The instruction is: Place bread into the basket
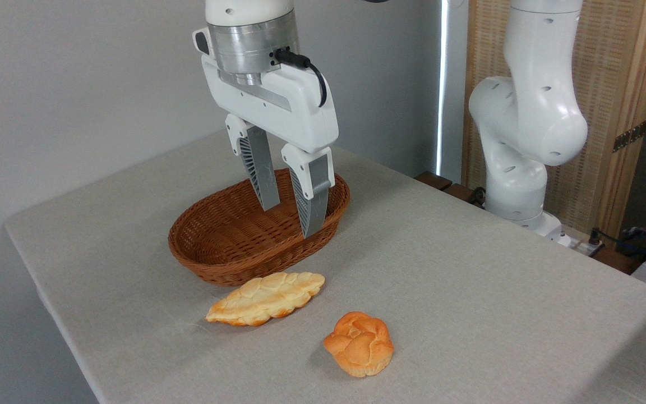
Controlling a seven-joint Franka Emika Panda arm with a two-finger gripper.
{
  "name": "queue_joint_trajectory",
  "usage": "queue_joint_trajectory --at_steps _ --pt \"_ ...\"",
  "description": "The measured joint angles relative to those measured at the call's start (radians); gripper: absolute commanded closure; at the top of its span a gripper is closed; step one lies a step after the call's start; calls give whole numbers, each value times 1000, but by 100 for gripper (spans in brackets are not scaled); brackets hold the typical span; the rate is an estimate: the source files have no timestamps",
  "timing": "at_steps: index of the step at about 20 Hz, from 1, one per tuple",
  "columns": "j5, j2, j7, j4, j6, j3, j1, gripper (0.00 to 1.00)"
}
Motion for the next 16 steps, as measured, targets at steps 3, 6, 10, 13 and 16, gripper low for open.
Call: queue_joint_trajectory --at_steps 3,6,10,13,16 --pt "0 0 0 0 0 0 0 0" --pt "0 -1 0 0 0 3 1 0" --pt "-18 -1 0 0 0 4 1 0" --pt "-39 -1 0 0 0 12 2 0" --pt "-44 -7 0 2 -7 26 5 0"
